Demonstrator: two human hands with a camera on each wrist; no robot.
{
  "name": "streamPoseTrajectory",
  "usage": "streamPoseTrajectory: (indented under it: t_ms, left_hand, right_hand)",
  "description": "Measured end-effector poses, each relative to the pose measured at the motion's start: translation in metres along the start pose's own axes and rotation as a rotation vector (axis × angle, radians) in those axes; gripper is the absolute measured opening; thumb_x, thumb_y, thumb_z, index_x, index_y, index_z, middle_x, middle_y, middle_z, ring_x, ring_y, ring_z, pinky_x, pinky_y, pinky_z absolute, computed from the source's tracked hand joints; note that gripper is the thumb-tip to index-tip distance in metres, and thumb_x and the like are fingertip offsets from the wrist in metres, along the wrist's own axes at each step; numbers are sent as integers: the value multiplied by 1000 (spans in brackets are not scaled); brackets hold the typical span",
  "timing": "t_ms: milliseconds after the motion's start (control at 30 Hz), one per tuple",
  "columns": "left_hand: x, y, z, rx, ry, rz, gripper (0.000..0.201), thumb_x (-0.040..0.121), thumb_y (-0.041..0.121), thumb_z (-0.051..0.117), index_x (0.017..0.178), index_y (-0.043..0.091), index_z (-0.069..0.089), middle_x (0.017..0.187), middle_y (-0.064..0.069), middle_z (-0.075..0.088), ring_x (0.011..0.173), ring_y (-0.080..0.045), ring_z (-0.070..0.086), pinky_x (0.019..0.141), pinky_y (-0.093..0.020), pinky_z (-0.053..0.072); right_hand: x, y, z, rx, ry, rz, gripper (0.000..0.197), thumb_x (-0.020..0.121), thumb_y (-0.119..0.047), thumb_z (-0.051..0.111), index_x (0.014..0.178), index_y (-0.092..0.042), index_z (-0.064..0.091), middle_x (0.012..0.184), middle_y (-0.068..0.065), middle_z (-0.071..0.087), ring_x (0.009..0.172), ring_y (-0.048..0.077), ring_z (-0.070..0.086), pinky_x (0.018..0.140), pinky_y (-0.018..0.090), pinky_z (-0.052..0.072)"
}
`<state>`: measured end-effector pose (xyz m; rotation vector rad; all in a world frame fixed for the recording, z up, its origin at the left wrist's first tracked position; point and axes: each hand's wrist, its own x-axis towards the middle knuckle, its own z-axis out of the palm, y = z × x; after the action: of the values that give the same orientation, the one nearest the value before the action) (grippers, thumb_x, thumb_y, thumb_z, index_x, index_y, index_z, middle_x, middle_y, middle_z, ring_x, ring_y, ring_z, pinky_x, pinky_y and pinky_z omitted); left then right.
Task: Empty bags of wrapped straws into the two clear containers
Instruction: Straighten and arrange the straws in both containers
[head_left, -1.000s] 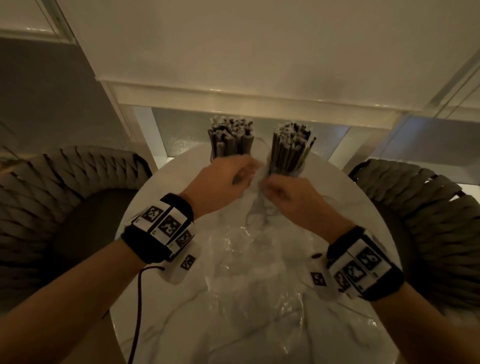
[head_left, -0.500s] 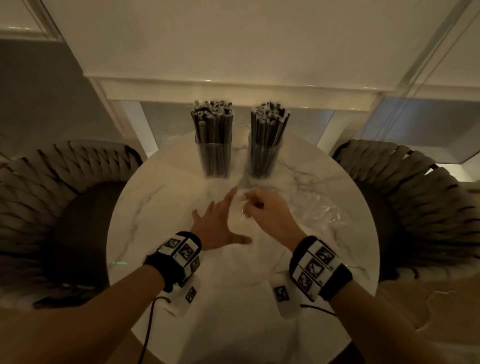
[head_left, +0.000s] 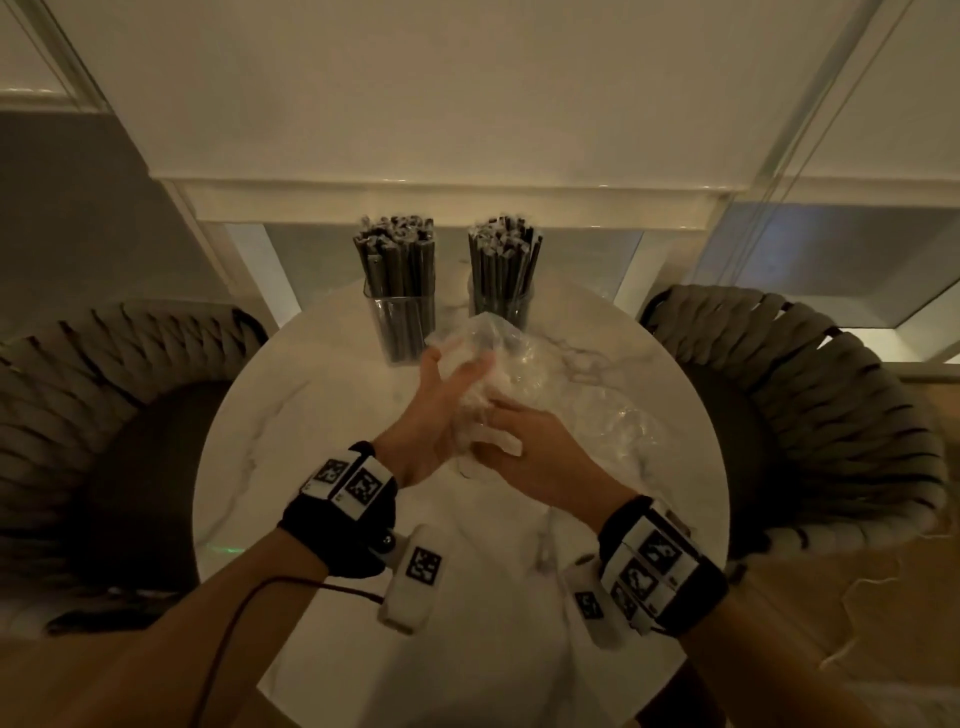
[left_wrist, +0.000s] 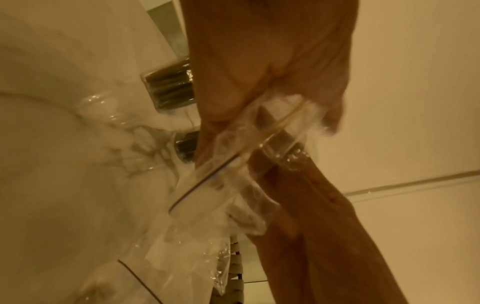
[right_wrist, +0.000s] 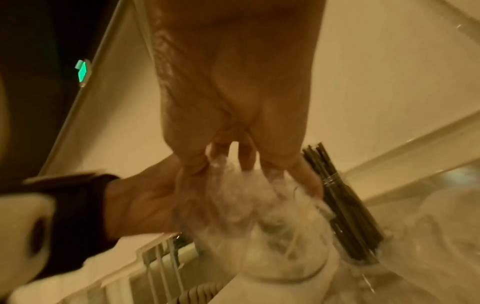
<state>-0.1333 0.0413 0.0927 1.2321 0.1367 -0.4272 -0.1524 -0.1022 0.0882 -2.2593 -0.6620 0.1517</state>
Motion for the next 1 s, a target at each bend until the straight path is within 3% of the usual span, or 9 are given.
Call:
streamPoseTrajectory:
  t_ms: [133, 233, 300, 367, 467, 633, 867, 933, 1000]
  left_hand:
    - [0, -10, -9, 128, 115, 183, 63, 79, -7, 59, 128, 28, 40, 118, -10, 59, 91, -22, 68, 73, -46, 54]
    - [-8, -13, -23, 134, 198, 173, 49, 81, -6, 54, 121, 21, 58, 111, -10, 67, 95, -26, 66, 68, -36, 55]
    - [-12, -19, -32, 138, 279, 126, 41, 84, -5, 54, 117, 16, 64, 103, -11, 69, 91, -27, 65, 67, -36, 56]
    - [-20, -22, -35, 180, 324, 111, 34, 83, -5, 55, 108, 13, 68, 94, -9, 71, 84, -26, 65, 69, -38, 54]
    - [-29, -29, -38, 246, 357, 95, 24, 81, -1, 58, 95, 13, 72, 80, -6, 70, 71, -19, 65, 59, -29, 54]
    - [-30, -47, -52, 230, 452, 23, 12, 87, 12, 60, 96, 10, 68, 82, -13, 64, 65, -21, 61, 60, -32, 49]
    - [-29, -26, 3, 101, 10, -133, 35, 98, 46, 31, 99, 25, 59, 98, 0, 66, 84, -14, 64, 68, -26, 55]
    - [-30, -19, 15, 78, -6, -173, 45, 94, 60, 27, 95, 28, 57, 88, 6, 68, 80, -12, 66, 65, -26, 57]
    - [-32, -14, 24, 198, -10, -130, 55, 90, 67, 26, 103, 25, 59, 94, 1, 69, 95, -19, 64, 76, -29, 54]
  right_hand:
    - [-6, 30, -31, 350, 75, 170, 23, 84, -30, 66, 105, -21, 73, 107, -7, 72, 104, 8, 65, 96, 18, 46]
    - [-5, 80, -40, 29, 333, 420, 56, 79, -40, 70, 130, -28, 51, 140, 3, 49, 131, 27, 44, 106, 23, 33]
    - [-10, 113, -34, -211, 117, 721, 100, 69, -59, 71, 147, -39, 11, 159, 11, 6, 143, 41, 13, 111, 58, 16]
    - [-17, 138, -18, -337, -128, 868, 118, 63, -67, 70, 146, -40, -10, 159, 13, 2, 142, 45, 12, 106, 70, 10]
    - [-28, 152, 2, -368, -196, 902, 91, 76, -48, 69, 147, -25, 17, 143, 13, 43, 128, 37, 43, 105, 61, 25]
    - [-19, 116, -7, 8, 322, 729, 36, 78, -33, 70, 108, -14, 67, 113, 9, 67, 102, 25, 61, 84, 28, 42]
    - [-23, -1, 8, 181, 19, 256, 79, 68, -20, 82, 134, -23, 39, 124, -19, 29, 124, 5, 29, 117, 40, 22]
    - [-32, 1, 9, 382, 207, 324, 69, 62, -19, 81, 121, -27, 47, 115, -17, 55, 108, 9, 57, 99, 41, 48]
    - [-47, 10, 0, 445, 314, 484, 51, 68, -20, 80, 110, -30, 53, 93, -19, 62, 87, 0, 60, 78, 18, 48]
